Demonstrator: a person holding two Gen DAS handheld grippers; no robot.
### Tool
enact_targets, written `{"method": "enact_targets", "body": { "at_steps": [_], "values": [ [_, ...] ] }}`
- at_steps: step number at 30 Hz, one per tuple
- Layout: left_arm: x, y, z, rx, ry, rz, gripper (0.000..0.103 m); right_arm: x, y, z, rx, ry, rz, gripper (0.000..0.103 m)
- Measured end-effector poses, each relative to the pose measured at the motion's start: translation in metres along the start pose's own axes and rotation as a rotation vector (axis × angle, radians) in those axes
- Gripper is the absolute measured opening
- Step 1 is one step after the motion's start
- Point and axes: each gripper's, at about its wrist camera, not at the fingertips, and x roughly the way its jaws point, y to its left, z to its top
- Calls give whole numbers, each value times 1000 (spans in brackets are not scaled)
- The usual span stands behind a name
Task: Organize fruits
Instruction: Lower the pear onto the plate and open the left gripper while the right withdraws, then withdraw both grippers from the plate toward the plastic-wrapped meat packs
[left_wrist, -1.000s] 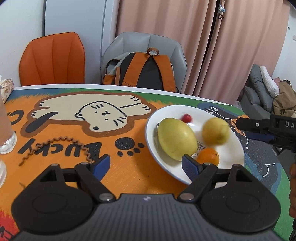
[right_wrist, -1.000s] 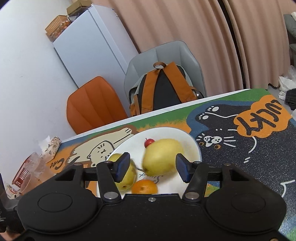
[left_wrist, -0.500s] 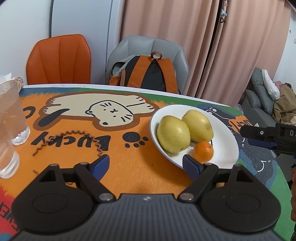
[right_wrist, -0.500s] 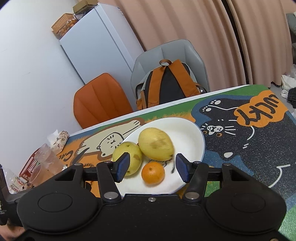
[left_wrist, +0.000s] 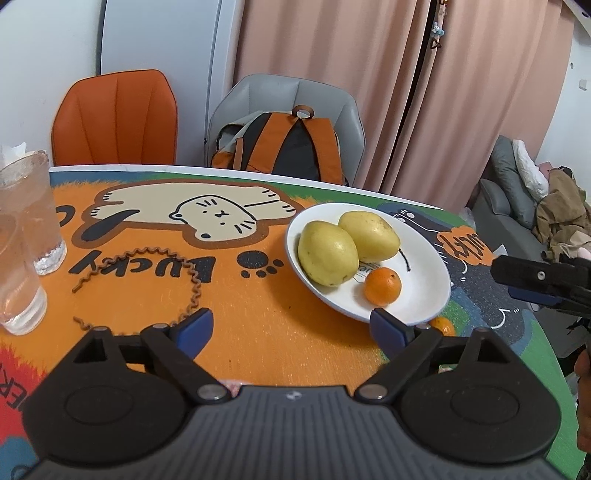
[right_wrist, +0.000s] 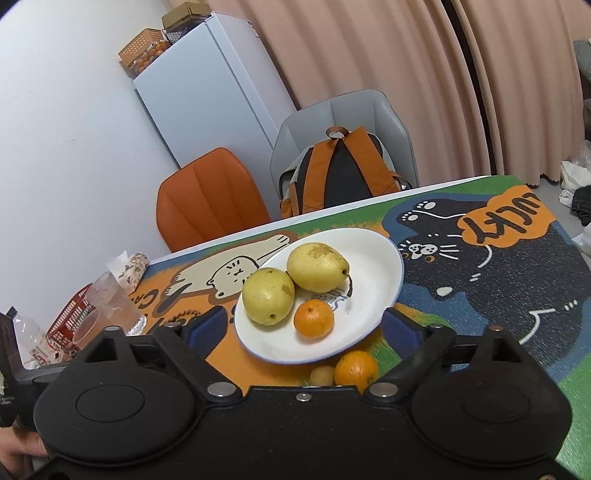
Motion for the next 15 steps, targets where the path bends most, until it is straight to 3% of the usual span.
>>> {"method": "enact_targets", "body": {
  "at_steps": [15],
  "values": [
    [-22,-2,-17,-4,-5,-21,95,-27,1,-20,-4,4,-14,103]
  ]
}}
